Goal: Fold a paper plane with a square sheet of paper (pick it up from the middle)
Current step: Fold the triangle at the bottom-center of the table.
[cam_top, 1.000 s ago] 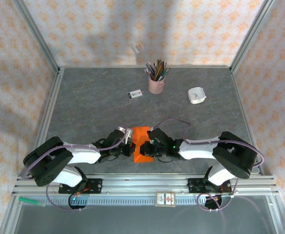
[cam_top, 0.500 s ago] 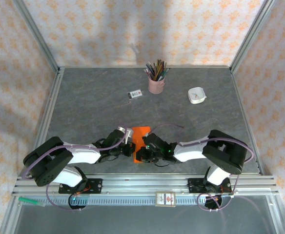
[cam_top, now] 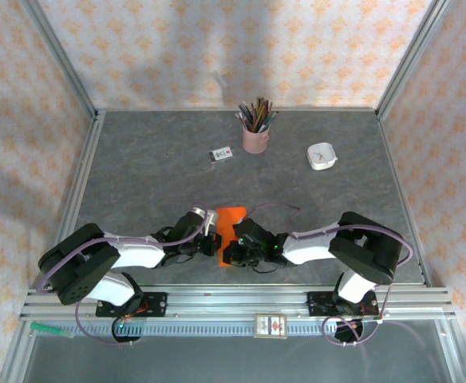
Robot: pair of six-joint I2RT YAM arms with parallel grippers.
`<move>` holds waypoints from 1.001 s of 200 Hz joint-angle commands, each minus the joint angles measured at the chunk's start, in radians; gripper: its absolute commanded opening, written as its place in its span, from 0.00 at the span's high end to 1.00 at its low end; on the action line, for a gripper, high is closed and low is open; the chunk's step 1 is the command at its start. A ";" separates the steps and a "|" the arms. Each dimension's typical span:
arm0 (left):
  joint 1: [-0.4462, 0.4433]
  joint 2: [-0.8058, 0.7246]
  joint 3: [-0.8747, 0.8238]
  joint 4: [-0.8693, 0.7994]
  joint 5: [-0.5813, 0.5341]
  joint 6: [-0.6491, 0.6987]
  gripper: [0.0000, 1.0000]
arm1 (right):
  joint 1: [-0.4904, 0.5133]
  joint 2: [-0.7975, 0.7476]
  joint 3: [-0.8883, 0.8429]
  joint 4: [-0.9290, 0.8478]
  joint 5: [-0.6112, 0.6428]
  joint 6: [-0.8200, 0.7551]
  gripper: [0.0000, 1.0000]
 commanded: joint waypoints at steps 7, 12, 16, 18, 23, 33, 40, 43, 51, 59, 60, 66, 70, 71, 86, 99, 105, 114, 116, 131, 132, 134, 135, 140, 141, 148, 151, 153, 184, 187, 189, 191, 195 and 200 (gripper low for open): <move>0.010 0.053 -0.015 -0.118 -0.038 0.014 1.00 | 0.000 -0.031 0.027 0.007 0.029 0.019 1.00; 0.010 0.052 -0.016 -0.117 -0.038 0.013 1.00 | -0.002 -0.028 0.027 0.012 0.028 0.020 1.00; 0.010 0.052 -0.017 -0.117 -0.038 0.014 1.00 | -0.004 -0.026 0.028 0.015 0.027 0.019 1.00; 0.010 0.052 -0.017 -0.117 -0.037 0.014 1.00 | -0.004 -0.025 0.029 0.016 0.027 0.019 1.00; 0.010 0.051 -0.017 -0.117 -0.038 0.014 1.00 | -0.006 -0.022 0.030 0.019 0.026 0.020 1.00; 0.010 0.051 -0.017 -0.117 -0.037 0.014 1.00 | -0.007 -0.014 0.029 0.023 0.028 0.019 1.00; 0.010 0.050 -0.017 -0.117 -0.037 0.014 1.00 | -0.007 -0.006 0.029 0.025 0.029 0.019 1.00; 0.010 0.050 -0.017 -0.117 -0.037 0.014 1.00 | -0.006 -0.002 0.028 0.026 0.027 0.020 1.00; 0.010 0.051 -0.017 -0.117 -0.037 0.014 1.00 | -0.008 0.006 0.026 0.023 0.029 0.016 1.00; 0.010 0.050 -0.017 -0.117 -0.037 0.014 1.00 | -0.009 0.014 0.022 0.016 0.033 0.013 1.00; 0.010 0.050 -0.017 -0.117 -0.037 0.014 1.00 | -0.009 0.015 0.021 0.014 0.033 0.012 1.00; 0.010 0.050 -0.016 -0.117 -0.037 0.014 1.00 | -0.012 0.019 0.017 0.006 0.035 0.010 1.00; 0.010 0.050 -0.017 -0.117 -0.037 0.013 1.00 | -0.013 0.022 0.014 0.001 0.036 0.008 1.00; 0.010 0.050 -0.017 -0.117 -0.037 0.013 1.00 | -0.013 0.023 0.014 0.001 0.037 0.009 1.00; 0.010 0.051 -0.016 -0.117 -0.035 0.014 1.00 | -0.018 0.029 0.003 -0.017 0.032 0.006 1.00; 0.010 0.052 -0.017 -0.117 -0.035 0.014 1.00 | -0.026 0.019 -0.001 -0.031 0.026 0.003 1.00; 0.010 0.052 -0.015 -0.116 -0.034 0.014 1.00 | -0.030 0.008 0.001 -0.037 0.027 0.000 1.00; 0.010 0.053 -0.015 -0.117 -0.034 0.015 1.00 | -0.040 -0.013 0.004 -0.047 0.027 -0.005 1.00; 0.010 0.052 -0.015 -0.117 -0.034 0.015 1.00 | -0.042 -0.018 0.004 -0.047 0.026 -0.006 1.00; 0.010 0.052 -0.015 -0.117 -0.034 0.015 1.00 | -0.062 -0.050 0.004 -0.040 0.021 -0.003 1.00; 0.010 0.052 -0.015 -0.117 -0.033 0.015 1.00 | -0.064 -0.052 0.004 -0.039 0.021 -0.003 1.00; 0.009 0.052 -0.015 -0.117 -0.034 0.015 1.00 | -0.067 -0.055 0.004 -0.038 0.020 -0.002 1.00; 0.009 0.052 -0.015 -0.117 -0.034 0.015 1.00 | -0.067 -0.056 0.004 -0.037 0.019 -0.001 1.00; 0.010 0.052 -0.015 -0.118 -0.034 0.015 1.00 | -0.072 -0.062 0.004 -0.035 0.017 -0.001 1.00; 0.010 0.052 -0.015 -0.117 -0.034 0.015 1.00 | -0.073 -0.062 0.004 -0.035 0.018 -0.001 1.00; 0.010 0.052 -0.015 -0.117 -0.034 0.015 1.00 | -0.081 -0.063 0.006 -0.034 0.014 -0.004 1.00; 0.010 0.052 -0.015 -0.117 -0.033 0.015 1.00 | -0.081 -0.064 0.007 -0.034 0.014 -0.006 1.00; 0.010 0.052 -0.015 -0.117 -0.031 0.015 1.00 | -0.083 -0.063 0.008 -0.036 0.013 -0.006 1.00; 0.010 0.053 -0.015 -0.117 -0.032 0.014 1.00 | -0.095 -0.021 0.009 -0.031 0.004 -0.025 1.00; 0.010 0.053 -0.015 -0.117 -0.032 0.015 1.00 | -0.095 -0.015 0.008 -0.032 0.003 -0.026 1.00; 0.010 0.053 -0.015 -0.118 -0.032 0.015 1.00 | -0.094 -0.012 0.006 -0.031 0.001 -0.027 1.00; 0.010 0.053 -0.015 -0.117 -0.031 0.015 1.00 | -0.095 -0.010 0.005 -0.028 0.000 -0.027 1.00; 0.010 0.053 -0.015 -0.117 -0.032 0.015 1.00 | -0.095 -0.005 0.002 -0.025 -0.001 -0.027 1.00; 0.010 0.053 -0.015 -0.117 -0.032 0.015 1.00 | -0.095 0.000 -0.004 -0.022 -0.002 -0.027 1.00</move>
